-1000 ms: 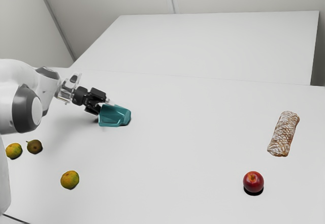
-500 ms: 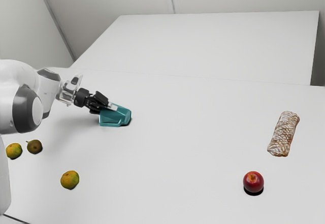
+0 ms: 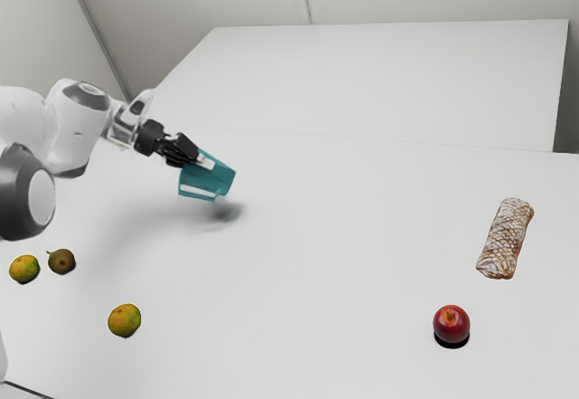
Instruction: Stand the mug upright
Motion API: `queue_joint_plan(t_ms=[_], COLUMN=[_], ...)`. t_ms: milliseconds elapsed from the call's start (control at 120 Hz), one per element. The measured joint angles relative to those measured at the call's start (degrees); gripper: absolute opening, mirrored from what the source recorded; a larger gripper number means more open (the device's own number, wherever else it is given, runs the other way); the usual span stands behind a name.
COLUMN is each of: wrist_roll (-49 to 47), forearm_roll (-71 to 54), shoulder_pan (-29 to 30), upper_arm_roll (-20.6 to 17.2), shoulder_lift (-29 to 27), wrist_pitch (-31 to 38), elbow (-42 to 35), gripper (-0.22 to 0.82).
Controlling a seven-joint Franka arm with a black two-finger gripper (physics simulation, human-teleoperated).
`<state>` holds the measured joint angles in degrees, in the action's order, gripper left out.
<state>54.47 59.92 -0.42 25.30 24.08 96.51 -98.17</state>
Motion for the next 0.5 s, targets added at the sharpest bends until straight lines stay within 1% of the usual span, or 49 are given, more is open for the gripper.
queue_joint_plan(t_ms=[150, 225, 500], wrist_roll=[-1.1, -2.1, -6.4], forearm_roll=[-12.8, -20.0, -42.3], shoulder_pan=[-7.5, -11.2, -17.4], upper_arm_roll=[0.0, -0.1, -2.4], shoulder_lift=[-5.4, -7.2, -11.0], wrist_pitch=[5.6, 9.7, 23.8], elbow=[-1.5, -3.9, -11.2], gripper=[-0.17, -0.17, -0.17])
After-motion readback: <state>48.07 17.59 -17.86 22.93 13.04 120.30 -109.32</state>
